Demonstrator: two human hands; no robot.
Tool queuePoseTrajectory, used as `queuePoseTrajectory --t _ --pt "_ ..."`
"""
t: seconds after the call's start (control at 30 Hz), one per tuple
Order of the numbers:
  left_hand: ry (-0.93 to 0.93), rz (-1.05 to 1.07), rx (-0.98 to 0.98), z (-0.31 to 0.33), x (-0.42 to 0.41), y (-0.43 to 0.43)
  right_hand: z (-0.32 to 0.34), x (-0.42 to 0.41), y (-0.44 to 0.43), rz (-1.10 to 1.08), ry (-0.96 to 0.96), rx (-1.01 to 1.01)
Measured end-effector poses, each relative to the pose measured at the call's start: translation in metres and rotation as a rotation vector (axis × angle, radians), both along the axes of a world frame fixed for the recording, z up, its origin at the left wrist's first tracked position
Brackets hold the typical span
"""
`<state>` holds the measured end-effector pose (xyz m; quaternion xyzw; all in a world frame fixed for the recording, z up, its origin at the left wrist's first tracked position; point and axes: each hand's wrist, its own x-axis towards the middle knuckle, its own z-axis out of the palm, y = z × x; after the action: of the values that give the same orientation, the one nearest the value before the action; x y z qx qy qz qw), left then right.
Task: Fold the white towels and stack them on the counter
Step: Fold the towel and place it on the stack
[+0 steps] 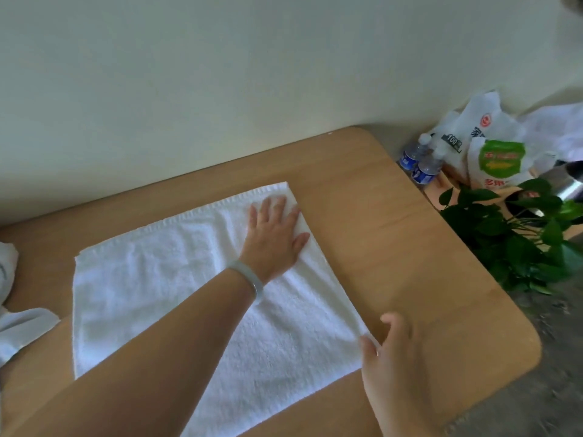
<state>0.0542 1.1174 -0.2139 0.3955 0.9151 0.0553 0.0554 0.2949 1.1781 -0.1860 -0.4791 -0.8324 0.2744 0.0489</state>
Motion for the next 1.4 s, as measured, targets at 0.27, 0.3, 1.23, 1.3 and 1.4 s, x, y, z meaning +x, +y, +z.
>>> queuePoseTrajectory --t 0.27,0.3,1.23,1.3,1.4 --pt "0.037 0.085 -0.038 -0.019 0.0 0.019 -0.042 -0.051 -0.026 0.678 -0.038 0.361" --pt "0.026 0.121 -0.037 -0.021 0.0 0.021 -0.046 -0.049 -0.026 0.675 -0.076 0.365" --pt "0.008 0.781 0.207 -0.012 0.144 -0.252 0.001 -0.226 -0.16 1.288 0.162 0.187" --pt "-0.034 0.966 0.233 -0.005 0.155 -0.262 0.026 -0.255 -0.182 1.247 0.159 0.037" --pt "-0.153 1.126 0.332 0.009 0.162 -0.28 0.032 -0.309 -0.211 1.322 0.056 0.074"
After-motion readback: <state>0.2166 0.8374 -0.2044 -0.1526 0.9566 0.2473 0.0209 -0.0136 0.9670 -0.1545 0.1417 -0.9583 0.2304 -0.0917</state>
